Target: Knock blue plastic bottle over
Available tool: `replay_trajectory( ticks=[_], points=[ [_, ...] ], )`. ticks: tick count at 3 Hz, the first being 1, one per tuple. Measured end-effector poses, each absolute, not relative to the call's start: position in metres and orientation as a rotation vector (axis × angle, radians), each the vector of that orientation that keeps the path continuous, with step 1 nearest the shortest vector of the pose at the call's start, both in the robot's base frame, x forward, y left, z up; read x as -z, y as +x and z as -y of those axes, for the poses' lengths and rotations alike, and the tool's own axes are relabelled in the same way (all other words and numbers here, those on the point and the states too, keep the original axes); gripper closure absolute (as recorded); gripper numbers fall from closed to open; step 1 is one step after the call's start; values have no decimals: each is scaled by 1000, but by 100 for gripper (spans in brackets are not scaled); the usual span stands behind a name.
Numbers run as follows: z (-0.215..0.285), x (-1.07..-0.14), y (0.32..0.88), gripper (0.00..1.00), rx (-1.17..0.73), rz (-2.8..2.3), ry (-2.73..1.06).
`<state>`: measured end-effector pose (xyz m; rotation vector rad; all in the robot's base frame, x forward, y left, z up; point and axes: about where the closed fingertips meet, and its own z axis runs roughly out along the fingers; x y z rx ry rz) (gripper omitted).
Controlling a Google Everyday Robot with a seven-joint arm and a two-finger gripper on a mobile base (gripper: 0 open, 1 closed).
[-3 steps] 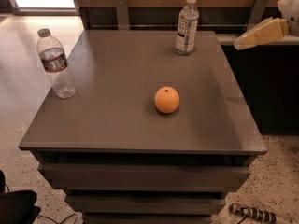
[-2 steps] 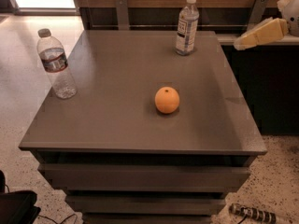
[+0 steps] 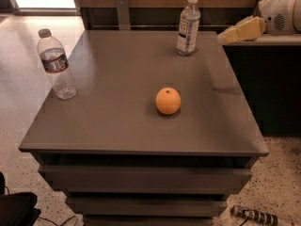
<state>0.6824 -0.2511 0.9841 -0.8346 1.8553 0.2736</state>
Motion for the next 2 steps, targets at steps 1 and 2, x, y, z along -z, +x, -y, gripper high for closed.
replay_trajectory(
  ticks=[1, 2],
  points=[
    [229, -974, 707, 0, -369, -1817, -815],
    [210, -961, 726, 0, -445, -1795, -805]
  ],
)
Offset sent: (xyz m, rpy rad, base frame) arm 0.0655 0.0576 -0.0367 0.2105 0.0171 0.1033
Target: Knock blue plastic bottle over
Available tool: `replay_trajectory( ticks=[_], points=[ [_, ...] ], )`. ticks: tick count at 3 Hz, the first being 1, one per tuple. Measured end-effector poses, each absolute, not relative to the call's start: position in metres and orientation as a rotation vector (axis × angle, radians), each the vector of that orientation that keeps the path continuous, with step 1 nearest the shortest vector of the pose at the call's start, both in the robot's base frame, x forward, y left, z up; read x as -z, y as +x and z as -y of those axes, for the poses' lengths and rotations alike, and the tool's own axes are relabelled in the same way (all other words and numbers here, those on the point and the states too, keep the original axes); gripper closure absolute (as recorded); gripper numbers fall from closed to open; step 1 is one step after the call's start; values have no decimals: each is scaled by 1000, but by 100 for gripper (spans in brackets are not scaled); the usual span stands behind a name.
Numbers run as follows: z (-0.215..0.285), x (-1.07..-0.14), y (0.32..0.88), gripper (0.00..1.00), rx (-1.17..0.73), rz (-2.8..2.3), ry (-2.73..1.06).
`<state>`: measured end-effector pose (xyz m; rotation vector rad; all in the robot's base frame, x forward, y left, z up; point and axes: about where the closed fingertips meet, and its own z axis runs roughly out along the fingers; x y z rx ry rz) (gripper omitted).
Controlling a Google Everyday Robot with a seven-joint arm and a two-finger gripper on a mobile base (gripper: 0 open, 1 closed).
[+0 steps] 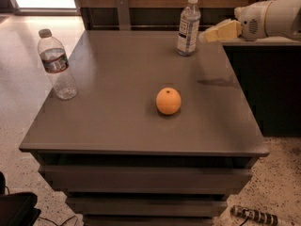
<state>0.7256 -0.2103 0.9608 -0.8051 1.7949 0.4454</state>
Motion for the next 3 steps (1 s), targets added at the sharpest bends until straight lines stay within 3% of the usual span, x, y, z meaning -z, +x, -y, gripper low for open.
replay_trajectory(
  ticks=[3],
  points=[
    [180, -926, 772, 0, -584, -1669, -826]
  ],
)
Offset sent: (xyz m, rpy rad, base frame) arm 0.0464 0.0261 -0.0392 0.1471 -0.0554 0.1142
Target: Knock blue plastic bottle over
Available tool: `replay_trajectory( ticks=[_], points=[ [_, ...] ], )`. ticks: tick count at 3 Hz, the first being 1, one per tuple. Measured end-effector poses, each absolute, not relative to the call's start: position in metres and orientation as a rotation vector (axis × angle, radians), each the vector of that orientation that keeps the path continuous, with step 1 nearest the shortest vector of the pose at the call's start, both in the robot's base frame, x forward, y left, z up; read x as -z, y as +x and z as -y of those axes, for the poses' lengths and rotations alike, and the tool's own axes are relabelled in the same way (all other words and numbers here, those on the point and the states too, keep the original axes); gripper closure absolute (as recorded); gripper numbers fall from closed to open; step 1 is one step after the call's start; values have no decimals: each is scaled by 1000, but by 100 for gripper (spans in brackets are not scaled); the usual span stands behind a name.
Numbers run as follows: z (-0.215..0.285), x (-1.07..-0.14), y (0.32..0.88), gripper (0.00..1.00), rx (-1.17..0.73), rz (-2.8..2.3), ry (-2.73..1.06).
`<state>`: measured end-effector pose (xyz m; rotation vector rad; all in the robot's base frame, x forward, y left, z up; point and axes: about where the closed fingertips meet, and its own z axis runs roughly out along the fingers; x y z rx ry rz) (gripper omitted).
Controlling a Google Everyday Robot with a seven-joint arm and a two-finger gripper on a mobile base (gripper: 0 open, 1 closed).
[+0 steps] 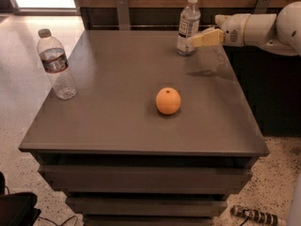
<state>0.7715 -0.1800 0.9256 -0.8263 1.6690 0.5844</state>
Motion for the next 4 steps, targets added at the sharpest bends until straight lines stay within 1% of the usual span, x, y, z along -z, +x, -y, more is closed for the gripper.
replay_trajectory(
  ticks=[4],
  points=[
    [179, -907, 831, 0, -530, -1609, -840]
  ],
)
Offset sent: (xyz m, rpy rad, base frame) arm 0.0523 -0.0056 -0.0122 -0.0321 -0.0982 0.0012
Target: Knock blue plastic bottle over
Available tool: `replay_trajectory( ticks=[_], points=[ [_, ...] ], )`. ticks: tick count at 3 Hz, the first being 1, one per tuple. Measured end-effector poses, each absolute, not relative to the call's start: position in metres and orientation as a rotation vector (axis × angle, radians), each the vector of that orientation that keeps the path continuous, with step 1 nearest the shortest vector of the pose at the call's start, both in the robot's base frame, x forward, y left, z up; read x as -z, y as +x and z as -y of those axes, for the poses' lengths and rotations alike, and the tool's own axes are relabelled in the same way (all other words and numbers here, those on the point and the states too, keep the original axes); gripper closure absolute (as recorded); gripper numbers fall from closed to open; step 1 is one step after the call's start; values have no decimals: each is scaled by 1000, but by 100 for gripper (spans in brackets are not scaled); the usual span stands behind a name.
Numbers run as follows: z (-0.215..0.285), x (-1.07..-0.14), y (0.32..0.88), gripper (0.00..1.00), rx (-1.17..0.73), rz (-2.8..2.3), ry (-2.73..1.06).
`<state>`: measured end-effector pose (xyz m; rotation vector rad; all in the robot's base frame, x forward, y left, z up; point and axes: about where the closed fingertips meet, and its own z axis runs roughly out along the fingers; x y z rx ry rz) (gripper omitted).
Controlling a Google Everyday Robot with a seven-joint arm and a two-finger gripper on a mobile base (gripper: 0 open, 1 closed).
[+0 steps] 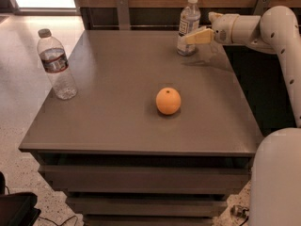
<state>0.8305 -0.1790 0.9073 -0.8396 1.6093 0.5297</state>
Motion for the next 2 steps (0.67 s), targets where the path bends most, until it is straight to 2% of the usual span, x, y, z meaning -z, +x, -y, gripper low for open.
replay_trajectory(
  ticks=[1, 2],
  points=[
    [178, -903, 841, 0, -531, -1613, -825],
    [175, -898, 848, 18, -532, -1609, -819]
  ],
)
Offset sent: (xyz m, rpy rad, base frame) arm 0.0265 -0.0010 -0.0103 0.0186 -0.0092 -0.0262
